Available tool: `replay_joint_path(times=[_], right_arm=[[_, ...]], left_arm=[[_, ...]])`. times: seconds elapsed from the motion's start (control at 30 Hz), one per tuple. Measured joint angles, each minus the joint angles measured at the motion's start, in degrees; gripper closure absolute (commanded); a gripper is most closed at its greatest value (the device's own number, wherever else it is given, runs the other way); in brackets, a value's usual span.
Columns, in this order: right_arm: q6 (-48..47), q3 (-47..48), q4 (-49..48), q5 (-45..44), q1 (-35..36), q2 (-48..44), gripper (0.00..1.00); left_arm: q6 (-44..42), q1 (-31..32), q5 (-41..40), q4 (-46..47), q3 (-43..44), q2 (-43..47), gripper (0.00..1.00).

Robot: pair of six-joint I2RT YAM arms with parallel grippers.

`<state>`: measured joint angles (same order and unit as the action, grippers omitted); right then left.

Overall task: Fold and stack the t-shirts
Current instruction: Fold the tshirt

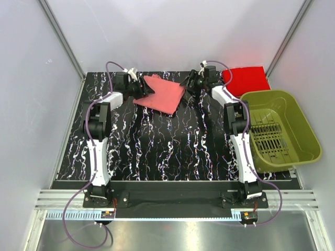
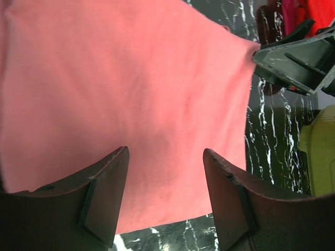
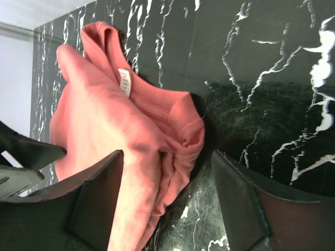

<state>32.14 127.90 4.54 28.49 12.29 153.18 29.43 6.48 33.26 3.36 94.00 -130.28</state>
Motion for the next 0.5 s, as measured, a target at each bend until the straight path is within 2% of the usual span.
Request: replay_joint_path(times=[0.1,0.13,0.23,0.27,0.33,0.37,0.5], right_arm=[[0.9,0.3,0.0,0.0,-0.1,0.5,0.41],[1.4,0.3,0.0,0.0,-0.1,0.7,0.55],[2.7,1.1,0.4,0.1,-0.4,1.8,0.71],[3.3,1.4,0.7,0.1,-0.4,2.3,0.80],[4.6,1.7,0.8,0.8,-0.6,3.0,0.84],[5.1,1.9,0.9,1.0,-0.8,3.1,0.89],[5.9,2.0,1.1,1.6,-1.0,3.2,0.92]], left_arm=[[-0.1,-0.5,-0.1,-0.3,0.0,-0.1,0.37],[-0.1,-0.6,-0.2,-0.3,-0.1,-0.1,0.37],[0.0,-0.9,-0.8,0.3,-1.5,-0.1,0.37],[0.2,-0.9,-1.1,0.2,-2.4,-0.1,0.37],[0.8,-0.8,-1.5,0.9,-3.9,-0.1,0.38],[1.3,-0.8,-1.6,1.7,-4.5,-0.1,0.39],[3.7,-0.5,-2.5,4.3,-7.2,1.0,0.40]])
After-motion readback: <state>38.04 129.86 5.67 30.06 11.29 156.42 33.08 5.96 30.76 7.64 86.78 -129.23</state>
